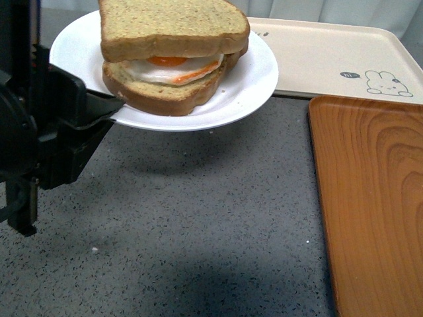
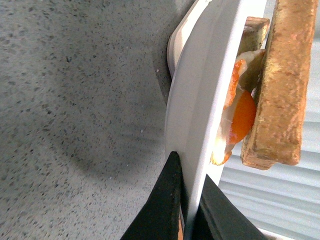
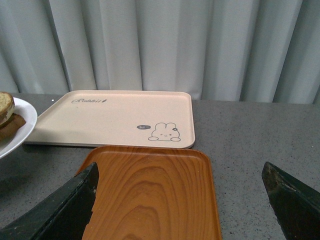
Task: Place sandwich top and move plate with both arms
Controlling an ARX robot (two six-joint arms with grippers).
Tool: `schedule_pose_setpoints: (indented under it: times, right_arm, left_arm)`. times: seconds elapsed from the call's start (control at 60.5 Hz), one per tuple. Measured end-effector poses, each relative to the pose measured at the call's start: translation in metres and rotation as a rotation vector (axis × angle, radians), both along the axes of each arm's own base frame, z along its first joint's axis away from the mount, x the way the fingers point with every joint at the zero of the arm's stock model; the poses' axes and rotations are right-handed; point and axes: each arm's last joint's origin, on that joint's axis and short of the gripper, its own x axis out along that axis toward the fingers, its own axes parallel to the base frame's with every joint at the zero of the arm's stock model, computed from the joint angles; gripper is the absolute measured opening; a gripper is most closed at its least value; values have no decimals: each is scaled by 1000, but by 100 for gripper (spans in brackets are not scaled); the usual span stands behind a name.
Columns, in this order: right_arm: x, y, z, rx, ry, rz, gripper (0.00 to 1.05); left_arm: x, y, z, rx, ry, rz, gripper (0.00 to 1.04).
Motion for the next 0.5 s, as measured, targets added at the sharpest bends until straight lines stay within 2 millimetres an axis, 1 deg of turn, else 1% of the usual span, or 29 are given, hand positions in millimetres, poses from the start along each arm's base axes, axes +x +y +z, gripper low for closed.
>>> schedule_pose_setpoints:
  times: [0.149,0.215,0.314,0.496]
  right_arm:
    - [0,0,0,0,0,0,96]
    - [0,0,0,0,0,0,96]
    - [0,0,0,0,0,0,96]
    - [0,0,0,0,0,0,96]
  left_arm:
    - [20,-11,0,25,-19,-22,4]
    - [34,-18,4,39,-43,-33,4]
    - [50,-26,8,55,-74,-42,4]
    - [71,-36,10,91,-102,-56,4]
